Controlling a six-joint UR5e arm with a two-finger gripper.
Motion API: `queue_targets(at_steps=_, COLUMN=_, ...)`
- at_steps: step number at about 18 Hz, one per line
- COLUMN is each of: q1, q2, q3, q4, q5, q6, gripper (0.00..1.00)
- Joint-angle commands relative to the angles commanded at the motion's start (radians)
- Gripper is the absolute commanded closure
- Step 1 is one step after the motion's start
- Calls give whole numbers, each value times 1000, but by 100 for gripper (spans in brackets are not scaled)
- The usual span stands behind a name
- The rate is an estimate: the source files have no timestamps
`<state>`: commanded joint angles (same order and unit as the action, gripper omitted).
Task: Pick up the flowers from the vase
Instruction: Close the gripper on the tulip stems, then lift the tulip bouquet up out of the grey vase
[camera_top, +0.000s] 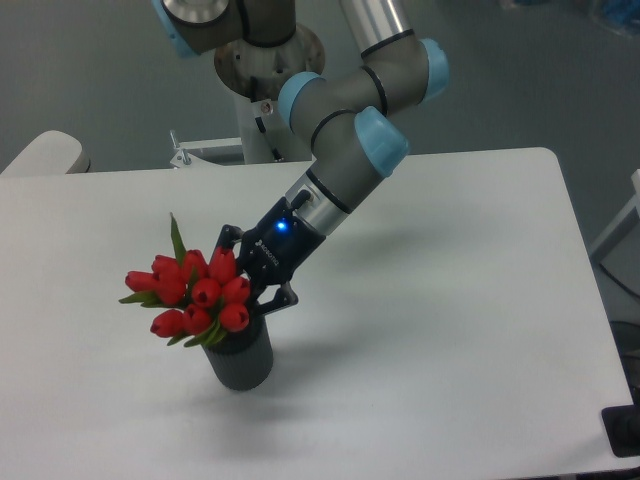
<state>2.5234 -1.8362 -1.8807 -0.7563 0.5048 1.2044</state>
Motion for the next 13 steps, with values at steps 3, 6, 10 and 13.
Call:
queue_targets(at_steps=3, q1=12, q2=31, q3=11, q4=0, q5=-15, q6=-80, gripper=59)
queue_targets(at_steps=6, q1=18, q2=46, q3=46, q4=0, q5=-15, q6=-161, gripper=59)
queue_targets(at_steps=10, q1=20, q2=66, q3=77, q4=0, q5=-32, q6=-219, gripper=59)
queue_targets(at_steps=13, q1=21, q2=77, q3=97, q4=0, q5=-34, q6=-255, gripper=59)
